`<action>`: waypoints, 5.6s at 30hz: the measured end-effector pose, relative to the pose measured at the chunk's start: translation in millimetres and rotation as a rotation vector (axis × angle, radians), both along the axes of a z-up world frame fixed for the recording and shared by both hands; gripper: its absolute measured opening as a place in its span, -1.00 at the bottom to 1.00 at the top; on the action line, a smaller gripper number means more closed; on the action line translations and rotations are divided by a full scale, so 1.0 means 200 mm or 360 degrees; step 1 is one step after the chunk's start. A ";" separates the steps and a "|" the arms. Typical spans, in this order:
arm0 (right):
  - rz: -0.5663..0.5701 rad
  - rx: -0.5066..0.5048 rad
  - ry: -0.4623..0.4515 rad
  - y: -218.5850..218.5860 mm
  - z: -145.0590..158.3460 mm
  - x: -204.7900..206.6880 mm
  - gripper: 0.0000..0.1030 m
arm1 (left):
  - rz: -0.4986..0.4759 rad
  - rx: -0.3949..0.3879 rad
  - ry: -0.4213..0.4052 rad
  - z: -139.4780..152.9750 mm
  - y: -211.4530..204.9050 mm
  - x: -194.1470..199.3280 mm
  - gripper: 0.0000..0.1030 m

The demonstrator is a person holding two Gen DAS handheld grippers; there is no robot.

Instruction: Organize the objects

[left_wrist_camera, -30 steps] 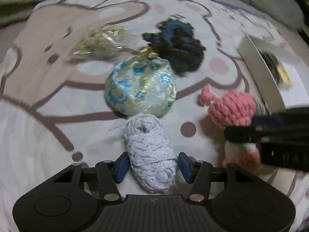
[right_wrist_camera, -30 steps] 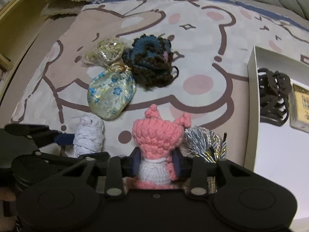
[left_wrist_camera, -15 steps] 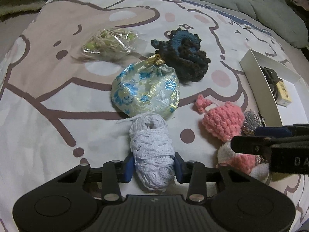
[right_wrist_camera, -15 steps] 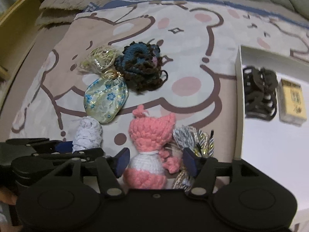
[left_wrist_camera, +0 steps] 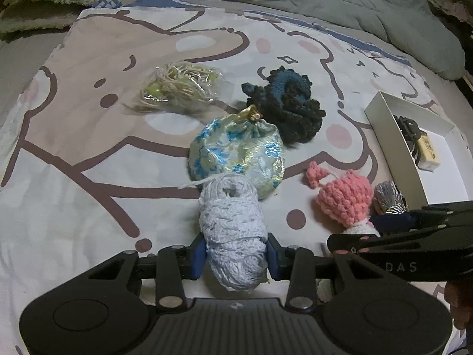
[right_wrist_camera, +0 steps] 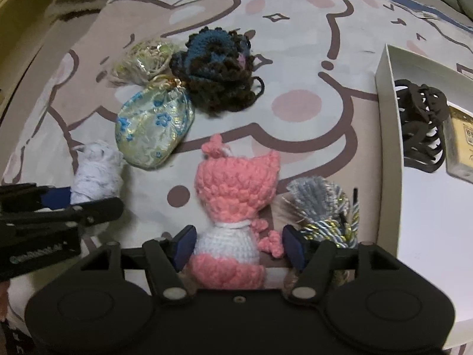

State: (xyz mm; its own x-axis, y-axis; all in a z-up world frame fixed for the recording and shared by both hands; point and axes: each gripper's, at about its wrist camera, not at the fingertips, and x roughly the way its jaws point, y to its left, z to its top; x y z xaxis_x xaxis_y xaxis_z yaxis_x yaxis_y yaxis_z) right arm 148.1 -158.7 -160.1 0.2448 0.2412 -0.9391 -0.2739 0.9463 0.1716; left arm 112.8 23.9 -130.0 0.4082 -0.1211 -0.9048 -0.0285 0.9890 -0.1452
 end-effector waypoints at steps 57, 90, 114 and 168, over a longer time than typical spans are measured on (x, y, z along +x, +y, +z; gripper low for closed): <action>-0.0002 0.0198 -0.0935 -0.33 0.77 -0.36 -0.25 | -0.0106 -0.0020 -0.0652 0.65 -0.19 -0.21 -0.20; -0.0311 0.0037 -0.0989 -1.02 0.82 -0.07 -0.25 | -0.0423 -0.0084 -0.0745 0.81 -0.82 0.21 -0.20; -0.0362 -0.0383 -0.0751 -1.41 0.36 0.22 -0.24 | -0.0650 -0.0648 -0.0284 0.20 -1.44 0.67 -0.20; -0.0708 -0.0028 -0.0896 -1.44 0.72 -0.25 0.15 | -0.0582 -0.0360 -0.0470 0.53 -1.20 0.31 0.06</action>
